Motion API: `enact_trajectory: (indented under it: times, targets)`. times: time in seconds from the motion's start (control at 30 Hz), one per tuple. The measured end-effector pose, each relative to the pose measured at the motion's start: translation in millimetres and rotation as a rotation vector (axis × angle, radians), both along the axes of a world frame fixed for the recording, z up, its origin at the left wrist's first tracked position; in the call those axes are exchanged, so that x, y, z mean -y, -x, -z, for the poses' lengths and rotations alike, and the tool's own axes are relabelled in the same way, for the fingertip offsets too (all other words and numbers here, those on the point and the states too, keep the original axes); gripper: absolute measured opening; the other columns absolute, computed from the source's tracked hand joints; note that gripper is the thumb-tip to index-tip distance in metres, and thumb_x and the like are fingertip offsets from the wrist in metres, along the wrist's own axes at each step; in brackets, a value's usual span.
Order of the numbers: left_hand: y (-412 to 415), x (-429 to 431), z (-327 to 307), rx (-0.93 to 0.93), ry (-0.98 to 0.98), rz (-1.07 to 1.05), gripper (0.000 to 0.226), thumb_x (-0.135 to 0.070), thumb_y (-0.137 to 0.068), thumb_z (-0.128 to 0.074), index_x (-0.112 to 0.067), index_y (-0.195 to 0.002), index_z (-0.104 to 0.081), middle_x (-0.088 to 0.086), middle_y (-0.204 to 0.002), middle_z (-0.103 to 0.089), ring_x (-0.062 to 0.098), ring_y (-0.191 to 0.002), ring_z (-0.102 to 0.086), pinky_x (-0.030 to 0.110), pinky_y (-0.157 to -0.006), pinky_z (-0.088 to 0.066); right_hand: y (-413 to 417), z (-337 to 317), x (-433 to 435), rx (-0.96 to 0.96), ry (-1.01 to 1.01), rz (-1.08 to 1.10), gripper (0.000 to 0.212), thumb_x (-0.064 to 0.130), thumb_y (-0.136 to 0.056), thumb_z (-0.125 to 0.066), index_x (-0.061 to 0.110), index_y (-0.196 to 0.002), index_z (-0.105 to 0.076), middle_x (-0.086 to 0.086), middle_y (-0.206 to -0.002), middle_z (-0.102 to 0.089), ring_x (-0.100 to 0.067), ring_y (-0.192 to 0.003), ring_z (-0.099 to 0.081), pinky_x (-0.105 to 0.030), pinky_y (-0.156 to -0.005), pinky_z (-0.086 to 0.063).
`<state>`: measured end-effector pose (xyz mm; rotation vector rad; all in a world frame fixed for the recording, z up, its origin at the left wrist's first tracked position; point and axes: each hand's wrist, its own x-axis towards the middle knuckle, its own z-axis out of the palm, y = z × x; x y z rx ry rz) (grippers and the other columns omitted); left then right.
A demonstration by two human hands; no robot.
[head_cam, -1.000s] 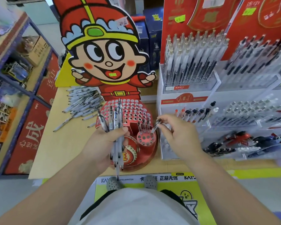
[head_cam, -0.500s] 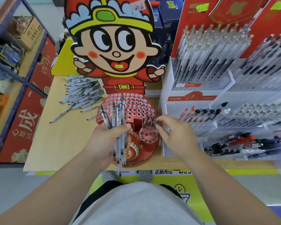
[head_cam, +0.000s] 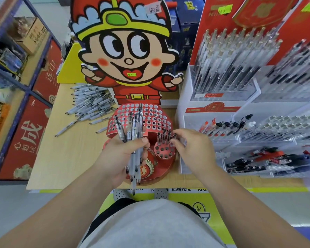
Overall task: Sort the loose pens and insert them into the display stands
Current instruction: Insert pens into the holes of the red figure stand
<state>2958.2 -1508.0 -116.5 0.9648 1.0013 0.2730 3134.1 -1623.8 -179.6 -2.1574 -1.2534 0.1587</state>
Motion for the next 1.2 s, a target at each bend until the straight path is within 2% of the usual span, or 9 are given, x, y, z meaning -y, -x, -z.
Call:
enact_trajectory:
  times: [0.07,0.17,0.27,0.4,0.57,0.63,0.83,1.13,1.2]
  targets:
    - [0.1,0.5,-2.8,0.031,0.009,0.037,0.001,-0.009,-0.087,-0.073,-0.009,-0.089,-0.073,0.013,-0.080,-0.063,0.024,-0.062,-0.056,0.037,-0.062,-0.046,2.8,-0.7,-0.4,0.019,0.008,-0.006,0.026,0.021,-0.085,-0.079,0.018,-0.110,-0.075,-0.002,-0.091,-0.077,-0.022,-0.079,-0.071,-0.033,-0.069,-0.058]
    - [1.5,0.1,-5.9,0.028,-0.006,0.115,0.028,-0.016,-0.079,-0.077,0.001,-0.098,-0.065,0.014,-0.075,-0.059,0.024,-0.062,-0.056,0.036,-0.060,-0.047,4.8,-1.5,0.8,0.033,0.018,-0.007,0.026,0.021,-0.087,-0.077,0.018,-0.113,-0.074,-0.004,-0.093,-0.076,-0.025,-0.080,-0.071,-0.035,-0.068,-0.058]
    - [3.2,2.0,-11.4,0.025,-0.035,0.180,0.030,-0.019,-0.076,-0.076,0.002,-0.094,-0.066,0.016,-0.073,-0.058,0.027,-0.062,-0.054,0.037,-0.061,-0.045,5.9,-9.2,0.7,-0.034,0.074,-0.002,0.030,0.026,-0.090,-0.073,0.020,-0.119,-0.070,-0.003,-0.102,-0.075,-0.024,-0.089,-0.070,-0.037,-0.075,-0.058]
    - [3.9,6.3,-20.9,0.091,-0.034,0.265,0.044,-0.014,-0.076,-0.074,0.005,-0.115,-0.061,0.013,-0.079,-0.064,0.026,-0.061,-0.054,0.035,-0.058,-0.047,10.6,-47.6,1.1,-0.130,-0.054,0.002,0.025,0.031,-0.093,-0.068,0.023,-0.116,-0.070,0.010,-0.097,-0.074,-0.004,-0.071,-0.064,-0.029,-0.073,-0.054]
    - [5.2,10.5,-32.9,0.205,0.020,0.427,0.033,-0.017,-0.071,-0.079,-0.012,-0.103,-0.073,0.015,-0.081,-0.064,0.026,-0.058,-0.054,0.032,-0.054,-0.047,13.3,-101.4,-1.6,-0.985,-0.222,0.004,0.018,0.019,-0.097,-0.063,0.030,-0.111,-0.068,0.013,-0.085,-0.072,-0.012,-0.052,-0.060,-0.022,-0.048,-0.046]
    - [5.1,12.3,-35.7,0.228,0.040,0.465,0.029,-0.015,-0.073,-0.077,-0.014,-0.102,-0.073,0.015,-0.082,-0.064,0.024,-0.057,-0.054,0.032,-0.052,-0.048,10.9,-106.4,-1.0,-1.116,-0.211,-0.035,0.019,0.013,-0.097,-0.062,0.021,-0.114,-0.069,0.013,-0.071,-0.068,-0.014,-0.050,-0.056,-0.023,-0.044,-0.043]
    - [3.7,15.4,-42.6,0.192,-0.025,0.454,0.010,-0.007,-0.080,-0.070,-0.011,-0.090,-0.072,0.017,-0.082,-0.064,0.027,-0.059,-0.052,0.032,-0.054,-0.047,12.4,-105.3,3.8,-1.158,-0.204,-0.018,0.010,0.012,-0.094,-0.065,0.019,-0.097,-0.070,0.007,-0.069,-0.069,-0.012,-0.051,-0.057,-0.021,-0.045,-0.045]
    - [2.6,18.1,-51.6,0.087,-0.056,0.436,0.011,-0.013,-0.080,-0.072,-0.008,-0.090,-0.072,0.014,-0.080,-0.069,0.025,-0.061,-0.058,0.031,-0.055,-0.049,11.7,-109.9,7.7,-1.177,-0.224,0.033,0.005,0.015,-0.095,-0.066,0.011,-0.094,-0.069,0.001,-0.069,-0.069,-0.011,-0.054,-0.061,-0.020,-0.046,-0.046]
    - [0.8,18.6,-49.3,0.044,-0.074,0.396,0.025,-0.017,-0.079,-0.072,-0.001,-0.097,-0.071,0.013,-0.079,-0.070,0.025,-0.064,-0.062,0.030,-0.057,-0.050,10.6,-109.7,9.8,-1.172,-0.245,0.056,0.005,0.013,-0.095,-0.065,0.011,-0.095,-0.070,0.000,-0.070,-0.071,-0.012,-0.059,-0.064,-0.020,-0.048,-0.048]
